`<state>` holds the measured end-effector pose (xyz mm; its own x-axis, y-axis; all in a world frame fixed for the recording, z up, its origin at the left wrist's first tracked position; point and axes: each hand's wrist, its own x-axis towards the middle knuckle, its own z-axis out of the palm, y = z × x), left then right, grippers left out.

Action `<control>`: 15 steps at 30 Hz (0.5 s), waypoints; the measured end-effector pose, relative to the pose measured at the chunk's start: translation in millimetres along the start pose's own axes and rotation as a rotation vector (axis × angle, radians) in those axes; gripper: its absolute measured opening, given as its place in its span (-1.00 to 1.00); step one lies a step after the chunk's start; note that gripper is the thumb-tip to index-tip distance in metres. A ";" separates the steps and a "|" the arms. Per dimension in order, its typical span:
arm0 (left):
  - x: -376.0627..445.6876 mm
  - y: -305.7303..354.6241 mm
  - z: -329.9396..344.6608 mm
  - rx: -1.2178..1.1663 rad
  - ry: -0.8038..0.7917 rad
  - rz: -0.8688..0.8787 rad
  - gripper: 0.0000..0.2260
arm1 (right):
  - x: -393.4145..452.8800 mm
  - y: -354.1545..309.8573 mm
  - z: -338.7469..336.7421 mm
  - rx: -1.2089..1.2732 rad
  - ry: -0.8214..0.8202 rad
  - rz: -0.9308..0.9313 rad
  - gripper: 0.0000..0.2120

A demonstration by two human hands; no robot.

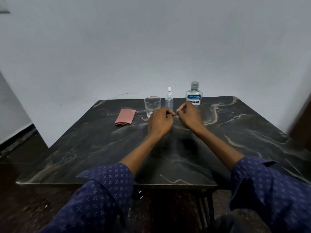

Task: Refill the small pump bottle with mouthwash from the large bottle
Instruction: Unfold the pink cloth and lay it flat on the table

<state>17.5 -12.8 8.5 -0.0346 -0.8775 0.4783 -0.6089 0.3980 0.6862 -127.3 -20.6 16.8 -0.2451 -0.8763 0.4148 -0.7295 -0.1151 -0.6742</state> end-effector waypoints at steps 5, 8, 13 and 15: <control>-2.8 -50.2 -68.4 0.171 0.291 -0.146 -0.86 | -16.6 -59.9 42.0 0.006 -0.190 -0.161 -0.85; 4.5 -83.6 -93.2 0.313 0.178 -0.251 -0.69 | -21.7 -83.9 65.5 0.016 -0.262 -0.192 -0.84; 20.7 -118.0 -103.4 0.354 0.003 -0.424 -0.34 | -28.7 -99.7 89.5 0.042 -0.328 -0.204 -0.81; 28.0 -126.7 -106.2 0.353 -0.003 -0.452 -0.31 | -29.5 -100.6 94.3 0.046 -0.335 -0.204 -0.80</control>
<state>177.8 -59.4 -6.9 0.2889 -0.9407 0.1779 -0.7914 -0.1301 0.5972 13.6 -27.3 14.7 0.1297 -0.9365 0.3257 -0.7103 -0.3170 -0.6285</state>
